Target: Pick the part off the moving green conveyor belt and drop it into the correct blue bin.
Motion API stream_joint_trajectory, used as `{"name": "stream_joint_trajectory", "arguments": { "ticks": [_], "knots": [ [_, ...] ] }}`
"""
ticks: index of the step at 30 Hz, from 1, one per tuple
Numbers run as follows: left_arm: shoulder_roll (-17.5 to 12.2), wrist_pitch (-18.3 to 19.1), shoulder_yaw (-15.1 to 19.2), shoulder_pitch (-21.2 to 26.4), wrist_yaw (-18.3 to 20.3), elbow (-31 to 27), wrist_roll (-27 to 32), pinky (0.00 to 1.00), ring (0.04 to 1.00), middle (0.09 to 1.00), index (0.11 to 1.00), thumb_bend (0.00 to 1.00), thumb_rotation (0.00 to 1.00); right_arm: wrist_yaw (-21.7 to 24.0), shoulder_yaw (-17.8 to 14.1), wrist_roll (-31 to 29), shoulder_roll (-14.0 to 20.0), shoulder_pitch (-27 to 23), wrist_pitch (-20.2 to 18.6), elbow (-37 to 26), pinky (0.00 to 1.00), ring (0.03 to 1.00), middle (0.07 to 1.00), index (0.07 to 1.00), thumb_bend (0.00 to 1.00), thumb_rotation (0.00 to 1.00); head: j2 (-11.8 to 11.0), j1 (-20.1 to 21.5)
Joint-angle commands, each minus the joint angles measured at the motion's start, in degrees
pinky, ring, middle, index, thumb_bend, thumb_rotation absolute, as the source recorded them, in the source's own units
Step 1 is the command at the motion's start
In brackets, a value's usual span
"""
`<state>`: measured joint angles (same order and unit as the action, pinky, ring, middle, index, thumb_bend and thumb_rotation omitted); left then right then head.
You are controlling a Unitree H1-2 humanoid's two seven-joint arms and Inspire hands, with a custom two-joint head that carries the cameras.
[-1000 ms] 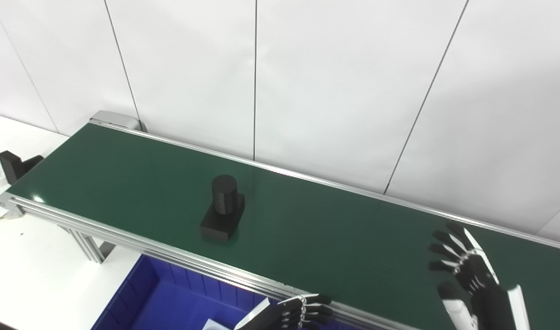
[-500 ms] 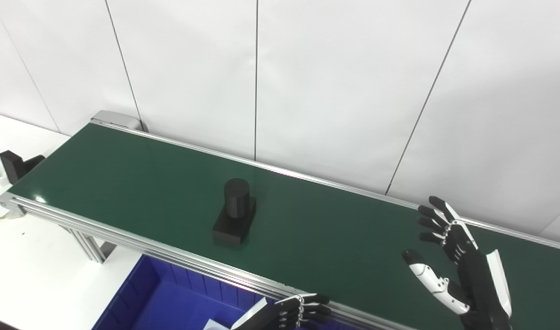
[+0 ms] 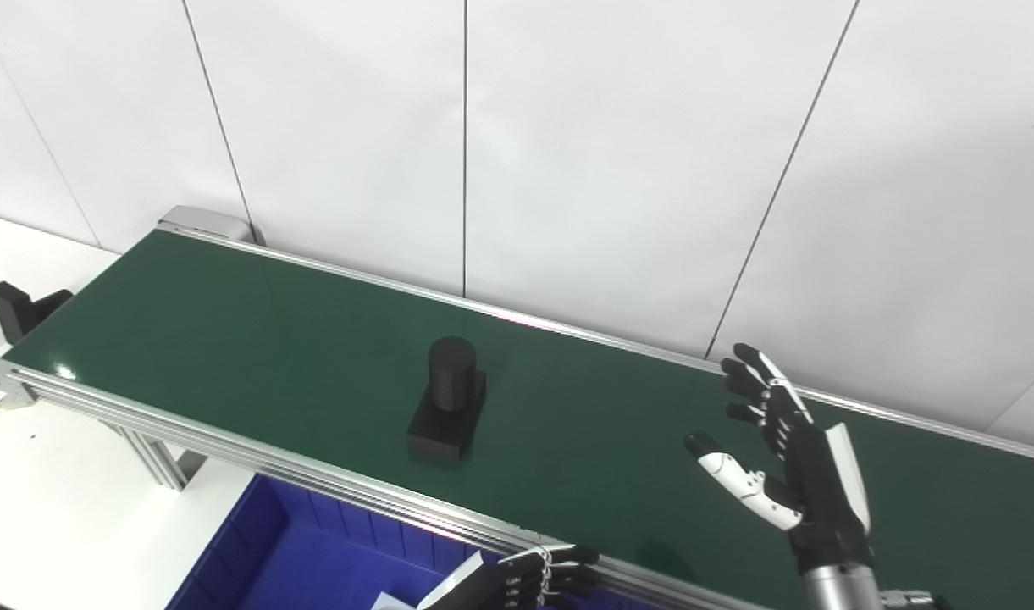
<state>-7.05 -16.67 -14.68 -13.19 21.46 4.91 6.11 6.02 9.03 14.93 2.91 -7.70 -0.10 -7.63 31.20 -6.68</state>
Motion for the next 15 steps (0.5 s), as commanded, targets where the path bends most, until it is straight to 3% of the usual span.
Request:
{"name": "stream_joint_trajectory", "arguments": {
  "ticks": [1,15],
  "knots": [
    [0.5,-1.3,-0.2,0.5,0.4,-1.5,0.6,0.77,0.803,0.820,0.843,0.98,0.46,-0.7,0.4,0.8,-0.5,-2.9,-0.1,0.5,0.79,0.865,0.874,0.918,0.65,0.48,0.2,0.4],
    [0.7,-1.3,-0.6,0.6,0.4,-1.4,0.5,0.79,0.817,0.825,0.855,0.99,0.48,-2.5,1.8,3.2,-3.1,-7.6,0.0,8.8,0.74,0.831,0.851,0.901,0.69,0.49,0.9,3.1]
  ]
}}
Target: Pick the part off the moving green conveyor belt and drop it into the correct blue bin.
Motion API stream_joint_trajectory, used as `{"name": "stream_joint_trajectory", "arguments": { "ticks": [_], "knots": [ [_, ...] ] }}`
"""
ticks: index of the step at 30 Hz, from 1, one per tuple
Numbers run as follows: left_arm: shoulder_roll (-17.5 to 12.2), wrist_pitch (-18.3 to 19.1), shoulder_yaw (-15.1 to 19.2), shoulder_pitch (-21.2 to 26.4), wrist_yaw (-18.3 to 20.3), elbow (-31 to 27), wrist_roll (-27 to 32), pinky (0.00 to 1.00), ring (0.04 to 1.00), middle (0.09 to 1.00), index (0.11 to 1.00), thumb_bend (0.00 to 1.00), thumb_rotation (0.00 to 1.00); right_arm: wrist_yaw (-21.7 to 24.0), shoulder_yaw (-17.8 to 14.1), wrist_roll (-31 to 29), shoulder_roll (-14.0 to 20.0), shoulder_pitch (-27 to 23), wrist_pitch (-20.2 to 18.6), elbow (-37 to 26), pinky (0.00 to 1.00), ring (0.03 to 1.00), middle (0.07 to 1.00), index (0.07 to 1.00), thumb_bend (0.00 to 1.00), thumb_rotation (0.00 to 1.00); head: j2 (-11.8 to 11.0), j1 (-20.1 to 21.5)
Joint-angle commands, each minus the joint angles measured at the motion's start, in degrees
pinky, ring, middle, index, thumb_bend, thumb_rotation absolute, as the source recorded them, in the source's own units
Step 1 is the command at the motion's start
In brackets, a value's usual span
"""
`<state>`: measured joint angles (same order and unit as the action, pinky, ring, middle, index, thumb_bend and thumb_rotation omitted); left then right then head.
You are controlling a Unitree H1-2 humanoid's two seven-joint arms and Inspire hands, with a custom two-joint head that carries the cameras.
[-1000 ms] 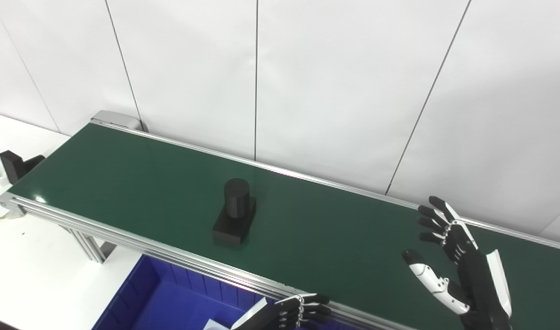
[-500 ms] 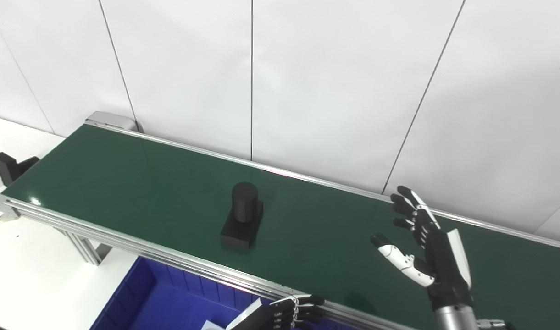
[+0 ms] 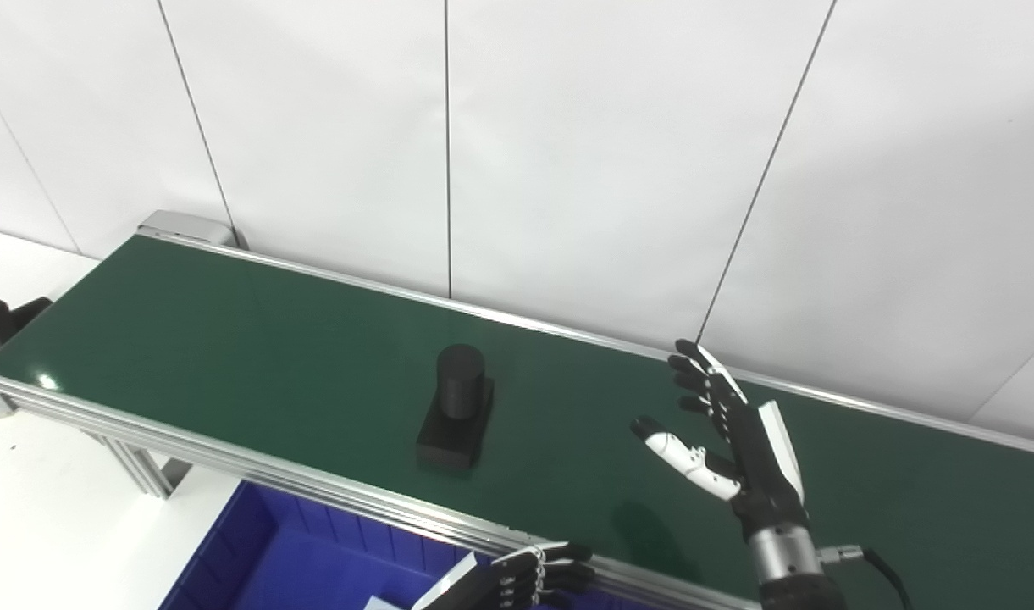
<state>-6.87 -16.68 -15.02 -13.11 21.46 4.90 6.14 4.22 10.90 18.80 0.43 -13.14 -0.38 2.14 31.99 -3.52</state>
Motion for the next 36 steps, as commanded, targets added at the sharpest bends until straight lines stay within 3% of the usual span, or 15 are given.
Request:
{"name": "stream_joint_trajectory", "arguments": {
  "ticks": [1,17,25,36],
  "knots": [
    [0.5,-1.3,-0.3,0.6,0.4,-1.3,0.4,0.79,0.816,0.825,0.855,0.99,0.48,-0.8,-0.1,-0.8,-1.0,-2.4,0.5,-0.3,0.74,0.830,0.851,0.901,0.69,0.49,0.0,0.2],
    [0.8,-1.6,-0.7,1.0,0.3,-0.9,0.1,0.80,0.823,0.826,0.852,0.98,0.49,-1.6,1.8,0.6,-2.3,-4.8,1.0,6.1,0.78,0.849,0.861,0.905,0.71,0.49,0.0,1.5],
    [0.9,-1.5,-0.9,0.7,0.3,-1.3,0.1,0.80,0.826,0.827,0.852,0.98,0.47,-0.9,3.0,0.7,-2.5,-7.2,0.3,9.3,0.83,0.858,0.859,0.903,0.73,0.45,0.3,1.4],
    [1.2,-0.7,-1.3,0.1,0.1,-2.3,0.2,0.80,0.826,0.830,0.854,0.97,0.46,-1.5,5.3,1.9,-3.2,-10.3,0.8,14.3,0.80,0.848,0.854,0.882,0.75,0.40,0.9,1.2]
  ]
}}
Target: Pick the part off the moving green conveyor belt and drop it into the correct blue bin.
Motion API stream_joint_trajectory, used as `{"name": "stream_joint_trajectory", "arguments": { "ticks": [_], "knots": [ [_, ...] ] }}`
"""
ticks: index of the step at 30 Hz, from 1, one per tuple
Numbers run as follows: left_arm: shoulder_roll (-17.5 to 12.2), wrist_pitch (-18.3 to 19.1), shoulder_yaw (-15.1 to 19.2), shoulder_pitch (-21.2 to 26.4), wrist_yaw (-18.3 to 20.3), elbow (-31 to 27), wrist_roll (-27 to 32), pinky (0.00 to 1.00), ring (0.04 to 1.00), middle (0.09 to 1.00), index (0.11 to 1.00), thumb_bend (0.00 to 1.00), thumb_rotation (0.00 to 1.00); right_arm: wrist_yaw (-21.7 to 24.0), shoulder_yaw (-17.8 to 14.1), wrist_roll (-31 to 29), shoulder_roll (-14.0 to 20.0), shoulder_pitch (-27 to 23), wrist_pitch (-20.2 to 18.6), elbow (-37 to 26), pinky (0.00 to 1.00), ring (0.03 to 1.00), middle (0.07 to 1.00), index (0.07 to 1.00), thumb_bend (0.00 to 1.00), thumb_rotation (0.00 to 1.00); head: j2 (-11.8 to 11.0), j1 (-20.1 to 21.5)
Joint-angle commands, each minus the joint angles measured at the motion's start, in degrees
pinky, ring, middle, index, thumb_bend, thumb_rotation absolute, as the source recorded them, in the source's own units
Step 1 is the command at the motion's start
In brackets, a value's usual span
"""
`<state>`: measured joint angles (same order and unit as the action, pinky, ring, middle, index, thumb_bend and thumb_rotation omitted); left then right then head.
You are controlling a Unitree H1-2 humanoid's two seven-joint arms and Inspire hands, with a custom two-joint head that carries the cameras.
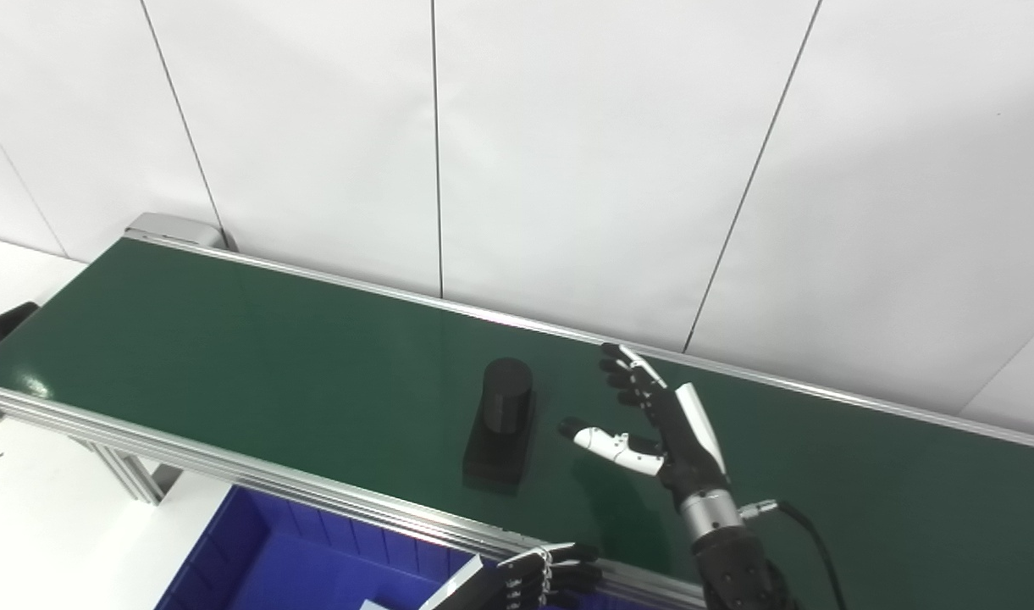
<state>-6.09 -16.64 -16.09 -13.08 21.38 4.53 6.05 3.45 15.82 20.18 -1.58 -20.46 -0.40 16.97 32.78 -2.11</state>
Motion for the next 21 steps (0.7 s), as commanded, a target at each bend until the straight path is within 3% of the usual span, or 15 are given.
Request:
{"name": "stream_joint_trajectory", "arguments": {
  "ticks": [1,9,21],
  "knots": [
    [0.4,-0.8,-0.2,0.1,0.1,-1.9,0.1,0.80,0.827,0.831,0.854,0.97,0.46,-0.8,0.6,0.7,-1.2,-3.2,0.8,-0.2,0.79,0.841,0.849,0.881,0.74,0.40,0.1,-0.2],
    [0.9,-0.2,-0.8,-0.3,-0.4,-2.9,-0.3,0.80,0.822,0.823,0.849,0.98,0.46,-1.0,1.6,1.8,-1.5,-4.8,0.8,3.7,0.74,0.824,0.842,0.879,0.76,0.42,0.6,-0.5],
    [1.5,-0.2,-1.4,-0.8,-0.6,-3.5,-0.2,0.79,0.822,0.822,0.845,0.98,0.46,-1.8,1.6,2.5,-1.6,-6.8,0.6,8.6,0.74,0.838,0.849,0.886,0.76,0.42,1.2,-0.9]
  ]
}}
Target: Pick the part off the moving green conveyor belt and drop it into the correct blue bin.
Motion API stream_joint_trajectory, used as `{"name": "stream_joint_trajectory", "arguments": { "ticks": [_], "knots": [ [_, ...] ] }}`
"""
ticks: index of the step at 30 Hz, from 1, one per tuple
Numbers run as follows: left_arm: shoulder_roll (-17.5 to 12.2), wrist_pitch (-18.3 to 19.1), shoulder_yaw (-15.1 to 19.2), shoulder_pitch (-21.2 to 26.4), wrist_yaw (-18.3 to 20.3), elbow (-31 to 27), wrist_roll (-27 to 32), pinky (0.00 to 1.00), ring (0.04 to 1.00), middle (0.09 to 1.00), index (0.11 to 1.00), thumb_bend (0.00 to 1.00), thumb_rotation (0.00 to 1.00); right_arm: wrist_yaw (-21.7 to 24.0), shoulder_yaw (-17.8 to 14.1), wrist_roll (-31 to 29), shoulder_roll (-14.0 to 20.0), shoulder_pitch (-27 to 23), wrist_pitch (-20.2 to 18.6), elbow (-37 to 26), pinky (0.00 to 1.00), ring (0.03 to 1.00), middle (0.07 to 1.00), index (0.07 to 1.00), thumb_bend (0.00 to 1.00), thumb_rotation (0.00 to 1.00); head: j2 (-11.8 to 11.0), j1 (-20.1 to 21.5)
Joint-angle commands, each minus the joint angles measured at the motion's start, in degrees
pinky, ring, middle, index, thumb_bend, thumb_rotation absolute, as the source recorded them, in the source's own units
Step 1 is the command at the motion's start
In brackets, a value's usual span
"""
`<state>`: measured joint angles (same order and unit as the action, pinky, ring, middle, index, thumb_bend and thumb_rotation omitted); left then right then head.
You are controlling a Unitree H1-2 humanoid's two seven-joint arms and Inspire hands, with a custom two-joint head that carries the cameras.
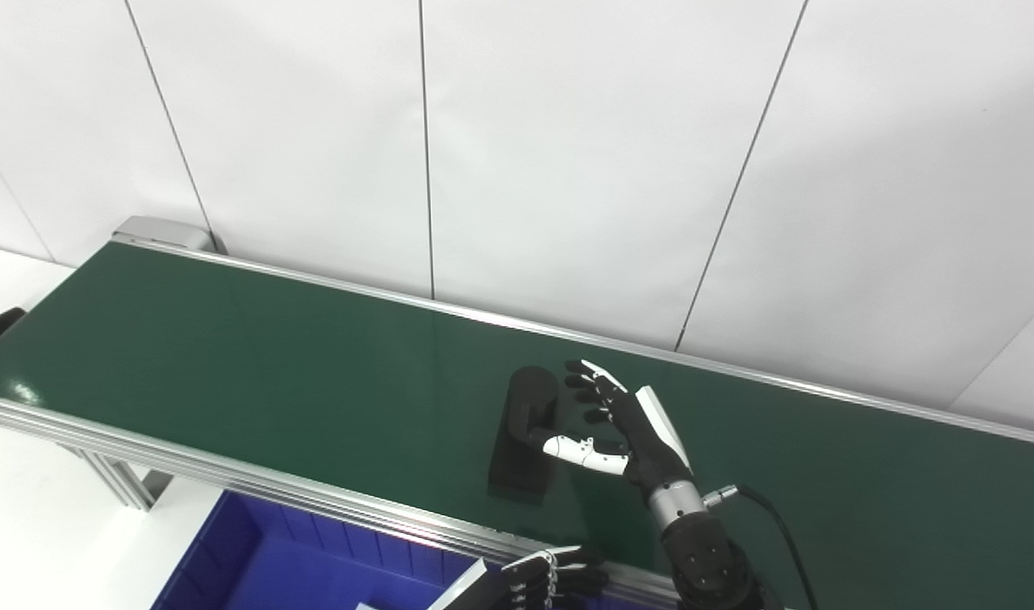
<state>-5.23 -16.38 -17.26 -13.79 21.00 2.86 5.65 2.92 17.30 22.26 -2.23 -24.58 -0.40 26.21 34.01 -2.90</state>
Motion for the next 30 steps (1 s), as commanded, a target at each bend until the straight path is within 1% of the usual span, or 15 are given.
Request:
{"name": "stream_joint_trajectory", "arguments": {
  "ticks": [1,6,10,13,14,15,17,18,19,20,21,22,23,25,30],
  "knots": [
    [0.7,-0.4,-0.2,-0.1,-0.3,-1.9,0.1,0.79,0.821,0.821,0.844,0.98,0.46,-1.4,0.1,0.4,-0.9,-2.7,0.8,-0.3,0.74,0.831,0.843,0.883,0.76,0.41,0.0,-0.1],
    [1.0,-0.1,-0.5,-0.3,-0.5,-2.2,-0.1,0.79,0.821,0.820,0.843,0.98,0.46,-3.1,0.4,1.1,-0.8,-2.9,1.8,1.0,0.73,0.819,0.825,0.871,0.75,0.38,0.2,-0.1],
    [1.2,-0.2,-0.6,-0.4,-0.6,-2.3,-0.3,0.79,0.820,0.821,0.844,0.98,0.46,-4.1,0.5,1.7,-1.0,-2.6,1.2,1.0,0.74,0.814,0.817,0.865,0.72,0.33,0.4,-0.3],
    [1.3,-0.2,-0.7,-0.5,-0.6,-2.5,-0.5,0.79,0.819,0.821,0.844,0.99,0.47,-5.5,0.4,2.2,-1.2,-2.3,1.6,1.0,0.72,0.786,0.797,0.849,0.71,0.27,0.5,-0.3],
    [1.3,-0.2,-0.7,-0.5,-0.6,-2.5,-0.4,0.79,0.818,0.820,0.843,0.98,0.47,-6.4,0.4,2.6,-1.3,-2.2,1.7,1.1,0.69,0.755,0.776,0.831,0.70,0.22,0.5,-0.3],
    [1.3,-0.2,-0.7,-0.5,-0.6,-2.6,-0.3,0.79,0.818,0.820,0.843,0.98,0.47,-7.3,0.4,3.0,-1.4,-2.0,2.0,1.1,0.68,0.752,0.773,0.829,0.70,0.21,0.6,-0.2],
    [1.3,-0.1,-0.8,-0.6,-0.7,-2.7,-0.2,0.79,0.818,0.821,0.843,0.98,0.47,-9.1,0.4,3.6,-1.5,-1.9,2.5,1.5,0.65,0.723,0.753,0.810,0.71,0.16,0.6,-0.2],
    [1.3,-0.1,-0.8,-0.6,-0.7,-2.8,-0.2,0.79,0.817,0.821,0.842,0.98,0.47,-9.8,0.4,3.7,-1.6,-1.8,2.7,1.6,0.63,0.697,0.733,0.784,0.71,0.12,0.6,-0.2],
    [1.3,0.0,-0.8,-0.7,-0.7,-2.9,-0.2,0.79,0.817,0.821,0.842,0.98,0.47,-10.9,0.2,4.1,-1.8,-1.8,2.7,1.7,0.62,0.688,0.726,0.775,0.71,0.10,0.9,-0.3],
    [1.3,0.0,-0.8,-0.7,-0.7,-3.0,-0.2,0.79,0.819,0.823,0.842,0.98,0.47,-11.8,0.1,4.4,-1.9,-1.7,2.6,1.7,0.56,0.635,0.686,0.715,0.72,0.03,0.9,-0.3],
    [1.3,0.0,-0.8,-0.8,-0.7,-3.1,-0.3,0.79,0.819,0.823,0.842,0.98,0.47,-12.9,0.0,4.8,-2.0,-1.6,2.6,1.6,0.56,0.630,0.682,0.710,0.72,0.03,1.1,-0.2],
    [1.3,0.0,-0.8,-0.8,-0.7,-3.1,-0.3,0.79,0.819,0.822,0.843,0.98,0.48,-13.7,0.0,5.0,-2.1,-1.5,2.7,1.6,0.50,0.565,0.562,0.591,0.61,0.01,1.1,-0.2],
    [1.3,0.0,-0.8,-0.8,-0.6,-3.2,-0.3,0.79,0.819,0.822,0.844,0.98,0.48,-14.7,0.0,5.5,-2.1,-1.4,2.4,1.4,0.47,0.519,0.518,0.544,0.56,0.00,1.2,-0.2],
    [1.3,0.0,-0.8,-0.9,-0.6,-3.5,-0.2,0.79,0.818,0.821,0.844,0.97,0.48,-15.9,-0.1,6.0,-2.2,-1.3,2.1,0.9,0.41,0.439,0.512,0.515,0.52,0.00,1.3,-0.1],
    [1.1,0.8,-0.8,-1.2,-0.7,-4.3,-0.2,0.79,0.816,0.822,0.843,0.98,0.49,-17.0,-0.7,5.0,-2.3,-0.9,3.7,0.3,0.39,0.421,0.527,0.497,0.52,0.00,1.7,0.2]
  ]
}}
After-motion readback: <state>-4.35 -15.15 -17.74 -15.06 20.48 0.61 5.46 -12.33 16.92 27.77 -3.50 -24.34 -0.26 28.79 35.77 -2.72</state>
